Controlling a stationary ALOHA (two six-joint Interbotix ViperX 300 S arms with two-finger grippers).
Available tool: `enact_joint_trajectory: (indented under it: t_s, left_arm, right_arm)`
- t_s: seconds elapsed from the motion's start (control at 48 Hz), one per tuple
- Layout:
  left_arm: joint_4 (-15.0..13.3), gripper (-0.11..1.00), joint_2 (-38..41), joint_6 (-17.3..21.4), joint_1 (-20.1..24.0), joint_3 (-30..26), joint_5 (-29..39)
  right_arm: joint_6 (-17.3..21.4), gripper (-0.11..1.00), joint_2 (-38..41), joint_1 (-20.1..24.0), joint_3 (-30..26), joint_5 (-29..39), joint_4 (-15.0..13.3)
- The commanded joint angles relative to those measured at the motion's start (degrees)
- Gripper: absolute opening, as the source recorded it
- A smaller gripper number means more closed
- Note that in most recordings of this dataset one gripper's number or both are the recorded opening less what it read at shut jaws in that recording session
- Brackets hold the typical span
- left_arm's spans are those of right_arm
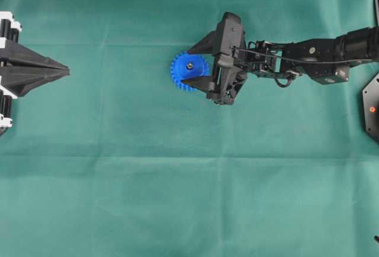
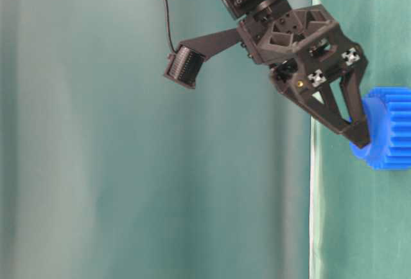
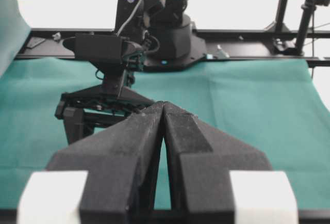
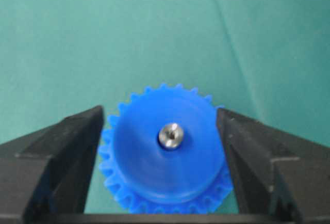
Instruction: Insert the shaft placed at a random location into the center hole of the medium gear at another random location.
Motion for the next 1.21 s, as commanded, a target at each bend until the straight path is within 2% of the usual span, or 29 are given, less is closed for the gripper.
enact_joint_trajectory:
  t_s: [0.0, 0.375, 0.813, 1.188]
  left_arm:
    - [0.09, 0.0, 0.26, -0.09, 0.09, -0.97, -0.26]
    - [0.09, 0.0, 0.18, -0.09, 0.09, -0.97, -0.26]
    - [0.09, 0.0, 0.18, -0.09, 0.09, -0.97, -0.26]
    - [0.09, 0.0, 0.18, -0.09, 0.09, -0.97, -0.53]
  right_arm:
    - [-0.26, 0.84, -3.08, 0.18, -0.26, -0.18, 0.09]
    - [-0.44, 0.84, -11.34, 0.18, 3.78, 1.41, 0.09]
    - [-0.44, 0.84, -21.53, 0.18, 11.87, 5.19, 0.09]
    - [-0.44, 0.84, -25.31, 0.18, 15.47, 4.83, 0.09]
